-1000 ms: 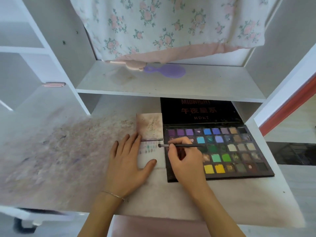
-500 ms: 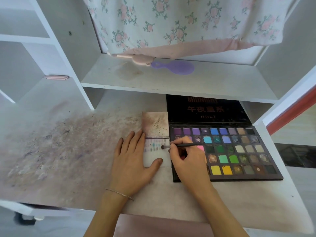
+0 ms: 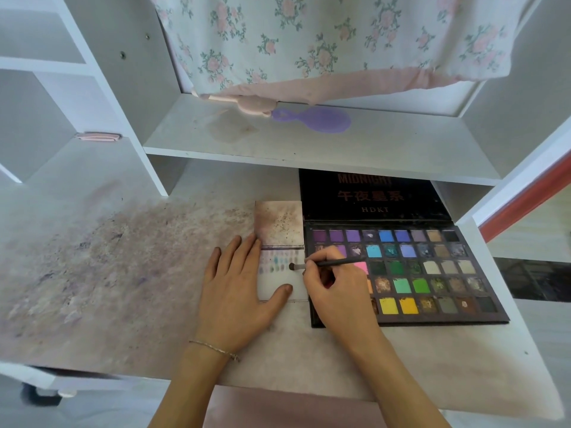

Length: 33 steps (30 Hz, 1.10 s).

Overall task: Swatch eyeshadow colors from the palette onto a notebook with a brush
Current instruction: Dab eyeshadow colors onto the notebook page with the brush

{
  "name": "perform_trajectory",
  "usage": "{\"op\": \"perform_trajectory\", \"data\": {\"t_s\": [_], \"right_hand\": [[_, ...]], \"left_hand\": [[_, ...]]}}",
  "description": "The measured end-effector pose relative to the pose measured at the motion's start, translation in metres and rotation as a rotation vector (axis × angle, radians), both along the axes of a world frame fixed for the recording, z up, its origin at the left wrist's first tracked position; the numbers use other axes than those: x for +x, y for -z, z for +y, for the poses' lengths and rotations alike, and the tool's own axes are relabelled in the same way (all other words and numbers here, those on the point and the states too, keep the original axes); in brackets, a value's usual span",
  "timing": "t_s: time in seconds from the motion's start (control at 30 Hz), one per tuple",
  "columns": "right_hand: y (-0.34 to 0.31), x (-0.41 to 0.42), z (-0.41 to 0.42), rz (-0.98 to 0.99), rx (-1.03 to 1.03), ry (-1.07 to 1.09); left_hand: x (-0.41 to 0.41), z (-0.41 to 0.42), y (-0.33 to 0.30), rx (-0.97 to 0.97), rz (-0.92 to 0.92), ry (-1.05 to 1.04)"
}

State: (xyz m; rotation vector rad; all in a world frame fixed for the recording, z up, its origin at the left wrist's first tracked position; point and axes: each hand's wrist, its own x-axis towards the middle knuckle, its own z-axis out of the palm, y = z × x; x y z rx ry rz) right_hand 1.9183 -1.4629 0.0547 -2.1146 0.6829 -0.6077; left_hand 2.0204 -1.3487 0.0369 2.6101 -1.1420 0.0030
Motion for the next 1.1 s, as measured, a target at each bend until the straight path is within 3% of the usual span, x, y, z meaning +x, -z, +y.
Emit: {"op": "perform_trajectory", "data": {"t_s": [0.77,0.97,1.1], "right_hand": [[0.002,0.000,0.000,-0.001,-0.031,-0.015],[-0.004,-0.007,0.001,-0.300,0.014,0.066],[-0.004,-0.016,-0.003,-0.388,0.103,0.115]], "left_hand": [[0.001,-0.001,0.000,0.005,0.010,-0.005],[0.001,-0.001,-0.001,-0.006,0.005,0.001],[0.002,0.001,-0.001,-0.018,0.014,0.003]]}}
